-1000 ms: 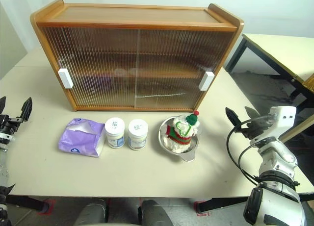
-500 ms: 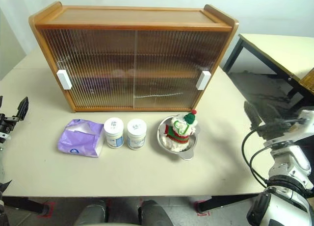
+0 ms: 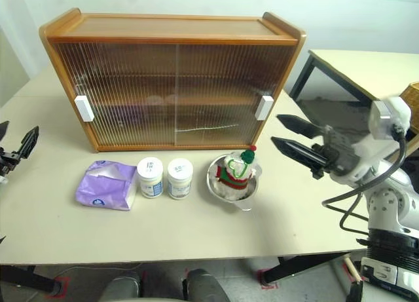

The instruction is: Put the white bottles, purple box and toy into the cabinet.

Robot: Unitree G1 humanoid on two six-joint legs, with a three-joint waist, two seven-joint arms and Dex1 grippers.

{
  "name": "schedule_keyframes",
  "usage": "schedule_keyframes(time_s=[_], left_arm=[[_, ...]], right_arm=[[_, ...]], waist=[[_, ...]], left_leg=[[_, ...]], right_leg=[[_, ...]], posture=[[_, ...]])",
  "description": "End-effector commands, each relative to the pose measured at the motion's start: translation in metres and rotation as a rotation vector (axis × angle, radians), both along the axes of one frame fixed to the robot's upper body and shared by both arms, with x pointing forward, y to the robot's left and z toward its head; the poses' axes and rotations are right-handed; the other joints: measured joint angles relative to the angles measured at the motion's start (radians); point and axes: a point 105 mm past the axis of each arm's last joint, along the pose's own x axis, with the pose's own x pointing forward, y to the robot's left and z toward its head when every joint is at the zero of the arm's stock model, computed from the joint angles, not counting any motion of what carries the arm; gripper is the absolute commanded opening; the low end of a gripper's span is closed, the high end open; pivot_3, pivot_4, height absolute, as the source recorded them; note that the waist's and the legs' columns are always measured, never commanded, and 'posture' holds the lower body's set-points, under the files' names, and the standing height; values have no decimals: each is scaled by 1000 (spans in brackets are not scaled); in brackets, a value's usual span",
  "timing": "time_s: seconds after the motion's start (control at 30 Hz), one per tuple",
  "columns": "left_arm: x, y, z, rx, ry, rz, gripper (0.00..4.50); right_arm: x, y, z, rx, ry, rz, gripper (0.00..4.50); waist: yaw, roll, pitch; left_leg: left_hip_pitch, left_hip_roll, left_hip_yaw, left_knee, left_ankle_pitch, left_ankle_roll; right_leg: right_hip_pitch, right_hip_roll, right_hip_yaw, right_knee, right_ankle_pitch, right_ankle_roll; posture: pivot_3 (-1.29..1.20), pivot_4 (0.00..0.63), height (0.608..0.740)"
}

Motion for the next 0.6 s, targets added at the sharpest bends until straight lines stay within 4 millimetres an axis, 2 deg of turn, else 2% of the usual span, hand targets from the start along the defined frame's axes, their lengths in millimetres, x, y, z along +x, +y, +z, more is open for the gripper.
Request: schedule_keyframes(time_s=[0.03,0.17,0.23,0.33,0.6], left_arm=[[2,-10,-1,29,28,-28,2988],[2,-24,12,57,17,-97,1666],[4,-37,18,96,33,-156,994],[2,-47,18,119,76,-188,38],[11,-65,19,143,100,-212,38]], right_arm=[[1,24,9,-1,-25,83,4500],[3,43,12,-12,-72,134,4500],[1,54,5,-54,-90,167,4500],[-2,58,-1,-105,-105,197,4500],[-6,59,-12,-202,-94,254,4500]], waist=[[-7,-2,-1],[-8,-5,-3],[-7,-5,-4],[-2,-4,-5],[5,-3,-5]], left_leg=[[0,0,0,0,0,0],[-1,0,0,-1,0,0],[-2,0,0,-2,0,0],[-4,0,0,-3,0,0],[-4,0,0,-3,1,-1]], right_leg=[[-1,0,0,0,0,0],[-3,0,-1,0,0,0],[-4,0,-1,0,3,-5],[-5,0,-1,0,4,-7],[-7,0,-1,0,3,-9]], posture=[[-35,0,740],[-22,0,740],[-25,0,740],[-40,0,740],[-29,0,740]])
